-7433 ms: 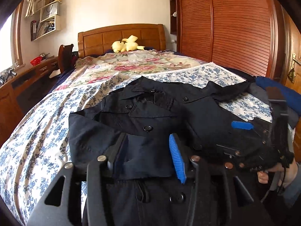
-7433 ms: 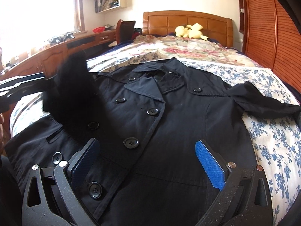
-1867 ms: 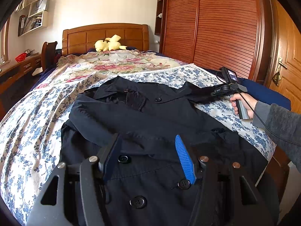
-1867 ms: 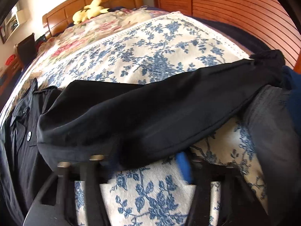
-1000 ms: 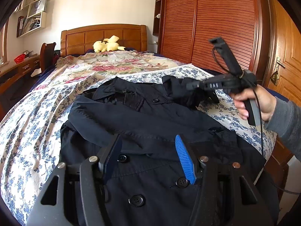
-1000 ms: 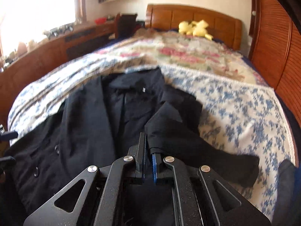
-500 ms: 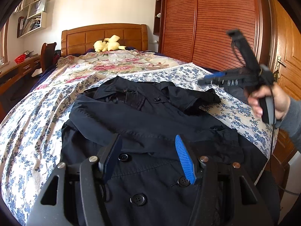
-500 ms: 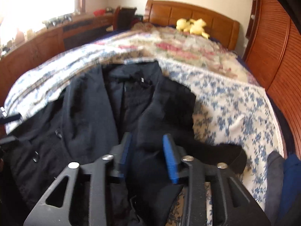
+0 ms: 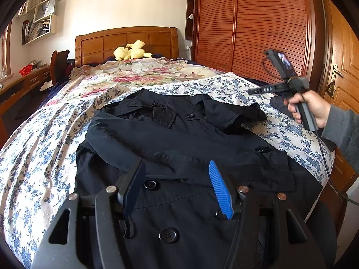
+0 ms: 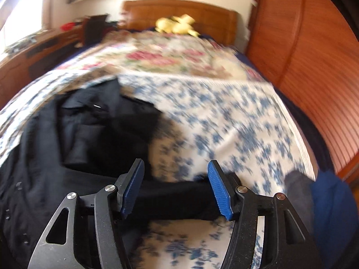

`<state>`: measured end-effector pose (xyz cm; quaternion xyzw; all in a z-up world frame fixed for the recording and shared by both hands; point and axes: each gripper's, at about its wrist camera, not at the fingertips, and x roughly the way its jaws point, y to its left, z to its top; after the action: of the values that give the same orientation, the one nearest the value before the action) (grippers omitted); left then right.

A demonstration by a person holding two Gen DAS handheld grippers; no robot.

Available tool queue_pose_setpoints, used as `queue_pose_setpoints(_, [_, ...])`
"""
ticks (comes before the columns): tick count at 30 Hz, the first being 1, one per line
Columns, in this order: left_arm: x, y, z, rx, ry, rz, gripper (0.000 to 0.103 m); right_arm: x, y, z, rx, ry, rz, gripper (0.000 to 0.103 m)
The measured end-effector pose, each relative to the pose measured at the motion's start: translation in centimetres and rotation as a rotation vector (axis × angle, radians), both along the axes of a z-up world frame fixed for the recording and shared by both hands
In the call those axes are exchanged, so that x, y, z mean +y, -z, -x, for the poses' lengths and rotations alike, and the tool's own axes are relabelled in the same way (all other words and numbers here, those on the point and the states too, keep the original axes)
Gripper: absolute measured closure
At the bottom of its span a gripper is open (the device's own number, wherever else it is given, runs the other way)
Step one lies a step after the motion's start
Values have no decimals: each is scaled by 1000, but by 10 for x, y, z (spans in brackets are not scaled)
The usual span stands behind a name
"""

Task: Fold large clothes
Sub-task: 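Grasp the other sleeve cuff with the right tool, then lift the grasped sleeve with the right tool toward the coat body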

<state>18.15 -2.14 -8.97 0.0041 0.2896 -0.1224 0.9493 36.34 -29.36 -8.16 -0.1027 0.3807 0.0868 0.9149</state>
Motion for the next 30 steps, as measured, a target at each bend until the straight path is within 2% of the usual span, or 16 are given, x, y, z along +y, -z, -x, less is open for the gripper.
queue_pose_setpoints(10, [0,1,-1,2,3,-3,45,-63,72,-29,157,169,29,41])
queue_pose_setpoints(16, [-1,2,-3,6,4,-7,45,-77,105,-39,240,211,7,30])
queue_pose_setpoints(19, [-1,2,-4,7,4,-8,45,-78,110,-37,231,214,3,26])
queue_pose_setpoints(24, [-2,1,-4,6,2,-8,45,-73,114,-31,201,206,20,26])
queue_pose_setpoints(27, [-1,0,-4,3,4,-5,45,-67,113,-24,193,164,10,48])
queue_pose_setpoints(28, [-1,0,-4,3,4,-5,45,-64,112,-23,200,142,2,64])
queue_pose_setpoints(30, [0,-1,-2,-1,3,-1,45,-56,108,-18,199,107,23,73])
